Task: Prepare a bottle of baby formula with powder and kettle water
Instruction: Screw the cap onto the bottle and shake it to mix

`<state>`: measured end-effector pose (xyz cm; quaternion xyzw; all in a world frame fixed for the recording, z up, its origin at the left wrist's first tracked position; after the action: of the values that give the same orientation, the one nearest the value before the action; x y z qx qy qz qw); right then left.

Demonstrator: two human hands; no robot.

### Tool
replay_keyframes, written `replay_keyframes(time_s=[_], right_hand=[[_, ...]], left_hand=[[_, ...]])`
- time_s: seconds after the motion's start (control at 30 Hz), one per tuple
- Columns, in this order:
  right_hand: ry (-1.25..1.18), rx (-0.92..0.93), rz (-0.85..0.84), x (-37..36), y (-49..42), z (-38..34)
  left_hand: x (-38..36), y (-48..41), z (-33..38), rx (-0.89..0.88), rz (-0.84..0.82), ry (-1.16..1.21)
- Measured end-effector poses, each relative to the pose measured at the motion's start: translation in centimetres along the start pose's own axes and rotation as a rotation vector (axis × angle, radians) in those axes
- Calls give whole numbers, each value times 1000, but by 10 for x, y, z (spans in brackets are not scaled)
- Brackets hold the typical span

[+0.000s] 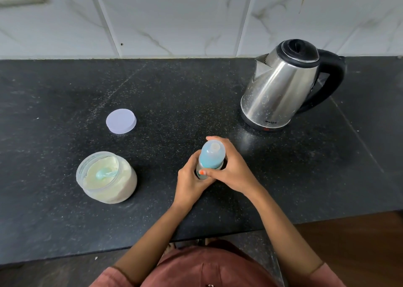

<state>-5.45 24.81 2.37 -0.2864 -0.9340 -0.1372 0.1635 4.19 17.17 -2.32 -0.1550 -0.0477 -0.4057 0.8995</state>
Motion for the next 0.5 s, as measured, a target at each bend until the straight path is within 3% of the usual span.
replay_keyframes(time_s=[0.07,0.13,0.4,0.5], right_hand=[[-26,-3,-119,6,0,2],[-3,0,-127,10,-1,3],[-67,4,220,-3,10,-1],[-62,-5,257,-7,12,-1]], left_hand=[[0,0,-2,0,-7,-8],[0,0,-2,7,-14,-10],[-2,1,1,-5,8,-18],[-2,1,2,-12,0,-16]])
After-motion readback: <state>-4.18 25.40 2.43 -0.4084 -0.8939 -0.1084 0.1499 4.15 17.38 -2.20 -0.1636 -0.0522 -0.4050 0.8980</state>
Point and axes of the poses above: each hand's wrist, its own y-axis away from the middle knuckle, its own x-axis out of the back of the hand, z = x × y, the point moved 2 cm from there along -y, towards the middle knuckle, and after that the axes turned 9 degrees about -x, right-handed, at the moved point
